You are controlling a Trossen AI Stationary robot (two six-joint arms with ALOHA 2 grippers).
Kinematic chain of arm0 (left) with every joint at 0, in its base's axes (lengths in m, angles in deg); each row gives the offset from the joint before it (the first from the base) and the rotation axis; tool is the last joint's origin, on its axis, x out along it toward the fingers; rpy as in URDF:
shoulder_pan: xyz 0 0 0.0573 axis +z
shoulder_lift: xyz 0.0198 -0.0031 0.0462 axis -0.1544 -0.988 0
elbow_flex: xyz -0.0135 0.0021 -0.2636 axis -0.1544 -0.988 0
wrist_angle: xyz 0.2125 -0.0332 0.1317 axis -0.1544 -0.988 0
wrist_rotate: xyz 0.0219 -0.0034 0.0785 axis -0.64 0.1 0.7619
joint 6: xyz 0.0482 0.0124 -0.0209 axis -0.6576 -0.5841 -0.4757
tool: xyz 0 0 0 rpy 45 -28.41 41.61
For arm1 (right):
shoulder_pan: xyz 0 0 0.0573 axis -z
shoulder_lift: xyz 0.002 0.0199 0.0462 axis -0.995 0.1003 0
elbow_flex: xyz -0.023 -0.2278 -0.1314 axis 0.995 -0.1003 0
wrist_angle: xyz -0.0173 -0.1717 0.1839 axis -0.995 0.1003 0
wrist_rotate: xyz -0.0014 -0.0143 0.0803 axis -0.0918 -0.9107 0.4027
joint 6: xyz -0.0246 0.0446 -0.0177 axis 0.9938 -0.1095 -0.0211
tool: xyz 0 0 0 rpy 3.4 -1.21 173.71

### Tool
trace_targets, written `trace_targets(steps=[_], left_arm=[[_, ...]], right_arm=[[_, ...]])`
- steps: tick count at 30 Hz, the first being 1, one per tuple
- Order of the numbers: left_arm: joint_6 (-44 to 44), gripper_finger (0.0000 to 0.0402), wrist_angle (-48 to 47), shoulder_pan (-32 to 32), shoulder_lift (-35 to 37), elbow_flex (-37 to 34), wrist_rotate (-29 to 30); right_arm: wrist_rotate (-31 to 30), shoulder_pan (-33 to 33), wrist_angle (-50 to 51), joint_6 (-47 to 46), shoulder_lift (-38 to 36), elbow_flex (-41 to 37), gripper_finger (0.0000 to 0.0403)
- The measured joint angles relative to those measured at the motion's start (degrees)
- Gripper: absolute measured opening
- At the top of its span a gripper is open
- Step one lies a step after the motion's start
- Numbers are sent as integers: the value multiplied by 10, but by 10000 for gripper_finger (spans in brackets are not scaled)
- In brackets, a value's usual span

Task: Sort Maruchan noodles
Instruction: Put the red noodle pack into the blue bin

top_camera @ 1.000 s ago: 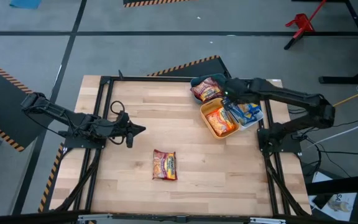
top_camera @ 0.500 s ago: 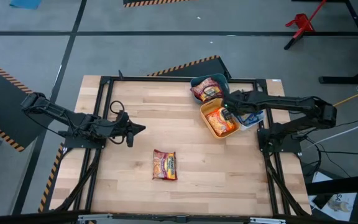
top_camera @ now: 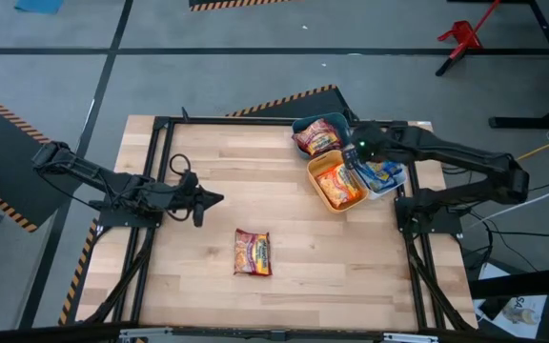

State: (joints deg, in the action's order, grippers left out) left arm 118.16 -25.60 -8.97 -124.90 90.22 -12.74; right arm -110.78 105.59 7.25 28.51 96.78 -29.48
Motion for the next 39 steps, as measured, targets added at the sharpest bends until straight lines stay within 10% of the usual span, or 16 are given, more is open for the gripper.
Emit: trace_targets(steps=[9, 22, 29, 39], left_arm=[[15, 0, 19, 0, 0, 1, -150], [-91, 5, -85, -10, -141, 114, -269], [-59, 66, -68, -7, -217, 106, -354], [-1, 102, -64, -22, -334, 106, -307]], right_arm=[[232, -88, -139, 88, 0, 0, 62], [145, -313, -233, 112, 81, 0, 70], [145, -330, -252, 119, 160, 1, 166], [172, -330, -393, 189, 259, 1, 270]])
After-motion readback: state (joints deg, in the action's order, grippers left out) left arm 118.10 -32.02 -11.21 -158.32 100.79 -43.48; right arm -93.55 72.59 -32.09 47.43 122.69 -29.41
